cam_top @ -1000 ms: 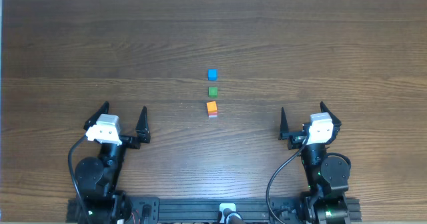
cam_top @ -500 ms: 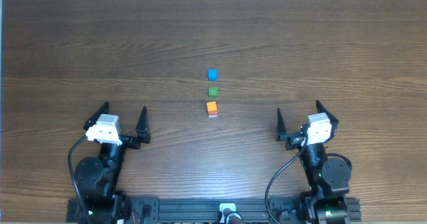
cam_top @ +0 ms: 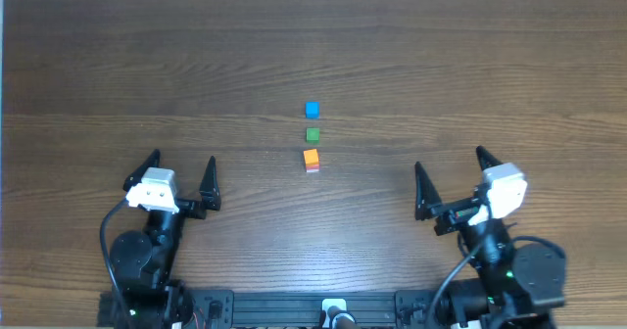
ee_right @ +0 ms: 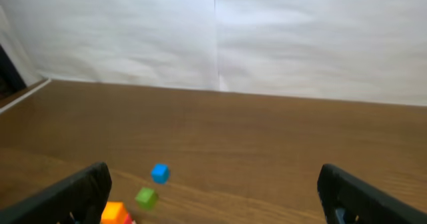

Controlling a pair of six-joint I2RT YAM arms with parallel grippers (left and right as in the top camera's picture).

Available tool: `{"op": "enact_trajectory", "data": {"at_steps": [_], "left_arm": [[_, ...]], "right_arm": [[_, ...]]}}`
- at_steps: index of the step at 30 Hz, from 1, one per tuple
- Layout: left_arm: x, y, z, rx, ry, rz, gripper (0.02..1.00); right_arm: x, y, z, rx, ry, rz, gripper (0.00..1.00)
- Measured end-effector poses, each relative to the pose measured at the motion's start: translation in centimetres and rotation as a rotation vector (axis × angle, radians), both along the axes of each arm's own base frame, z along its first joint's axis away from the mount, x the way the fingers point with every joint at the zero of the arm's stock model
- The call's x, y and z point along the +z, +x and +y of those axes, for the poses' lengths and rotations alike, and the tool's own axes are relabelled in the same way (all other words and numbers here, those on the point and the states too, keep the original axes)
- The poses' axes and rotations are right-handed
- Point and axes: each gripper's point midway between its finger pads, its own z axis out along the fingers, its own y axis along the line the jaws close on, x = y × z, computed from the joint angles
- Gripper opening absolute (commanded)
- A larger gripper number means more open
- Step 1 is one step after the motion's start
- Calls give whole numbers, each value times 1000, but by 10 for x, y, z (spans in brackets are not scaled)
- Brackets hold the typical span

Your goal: Stack Cubes

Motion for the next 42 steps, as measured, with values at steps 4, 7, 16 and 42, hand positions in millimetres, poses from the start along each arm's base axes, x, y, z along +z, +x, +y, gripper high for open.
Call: {"op": "enact_trajectory", "data": {"at_steps": [4, 7, 16, 42], "left_arm": [[0, 0, 0, -1, 0, 0, 1000], [0, 0, 0, 0, 0, 2, 1000], [0, 0, -1, -3, 0, 1, 1000], [0, 0, -1, -3, 0, 0, 1000]], "right_arm": [[52, 0, 0, 2, -23, 82, 991], [78, 14, 3, 9, -37, 166, 991], [61, 79, 51, 146, -90, 580, 991], [-193, 124, 199, 167, -230, 1281, 993]]}}
